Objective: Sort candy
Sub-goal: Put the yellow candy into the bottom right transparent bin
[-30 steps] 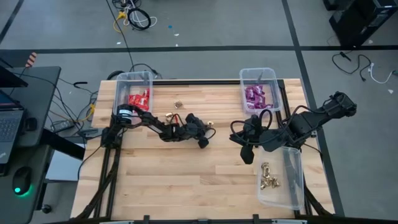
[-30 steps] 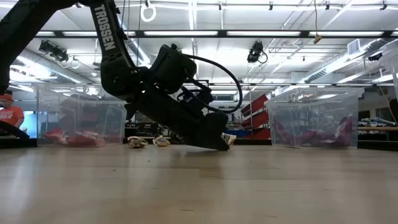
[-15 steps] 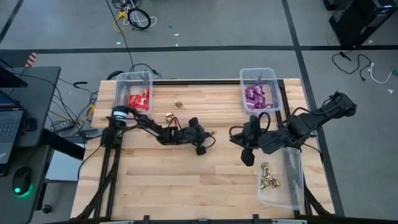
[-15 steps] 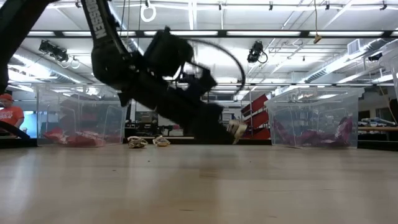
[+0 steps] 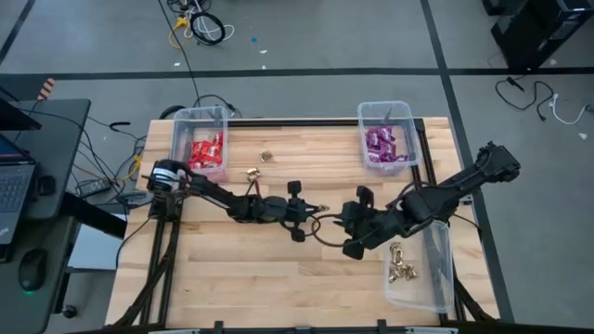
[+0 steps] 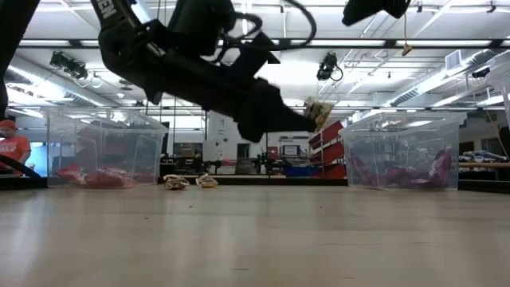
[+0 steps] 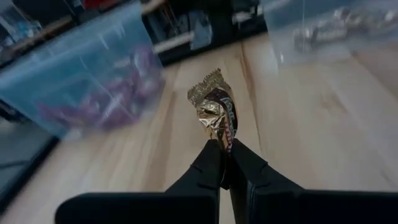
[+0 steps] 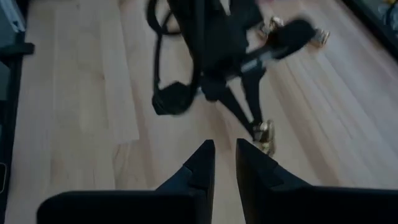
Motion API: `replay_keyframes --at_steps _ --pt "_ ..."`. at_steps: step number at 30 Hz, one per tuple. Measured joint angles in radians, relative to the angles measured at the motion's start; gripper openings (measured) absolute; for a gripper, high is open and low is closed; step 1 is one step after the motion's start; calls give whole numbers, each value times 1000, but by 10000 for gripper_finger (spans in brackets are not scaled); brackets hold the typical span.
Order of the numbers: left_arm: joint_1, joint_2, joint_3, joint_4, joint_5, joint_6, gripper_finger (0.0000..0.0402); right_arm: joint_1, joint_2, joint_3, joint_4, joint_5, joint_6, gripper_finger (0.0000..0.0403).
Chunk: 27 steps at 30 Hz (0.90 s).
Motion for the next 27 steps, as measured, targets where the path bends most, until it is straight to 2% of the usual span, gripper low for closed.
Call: replay_keyframes --at_steps 15,27 --pt "-77 -11 2 129 -22 224 13 -40 87 0 -7 -11 96 122" --pt "-84 -12 3 200 -41 260 13 -87 109 0 13 -86 88 130"
